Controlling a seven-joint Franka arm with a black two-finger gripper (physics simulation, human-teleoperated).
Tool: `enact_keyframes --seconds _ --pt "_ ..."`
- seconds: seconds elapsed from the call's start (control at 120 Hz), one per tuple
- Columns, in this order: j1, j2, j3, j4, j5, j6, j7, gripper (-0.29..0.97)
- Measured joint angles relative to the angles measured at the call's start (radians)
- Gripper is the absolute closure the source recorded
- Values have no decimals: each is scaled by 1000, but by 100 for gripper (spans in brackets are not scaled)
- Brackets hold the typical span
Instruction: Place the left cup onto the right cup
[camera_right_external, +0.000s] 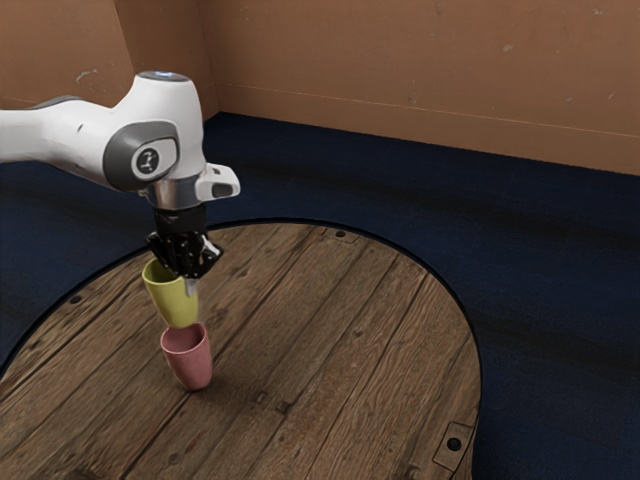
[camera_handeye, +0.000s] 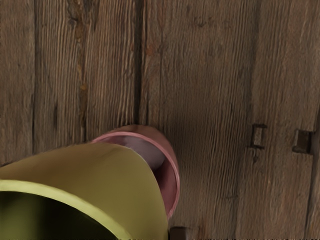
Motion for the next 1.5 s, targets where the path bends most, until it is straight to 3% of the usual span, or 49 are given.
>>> enact_keyframes --seconds 0.25,1.133,1.333,1.5 --pt "-1 -30 0 -35 5 15 -14 78" --pt "-2 38 0 -51 6 94 -40 78" --pt "-4 43 0 -51 0 97 -39 36" --pt "-7 42 -1 -50 -1 97 -37 17"
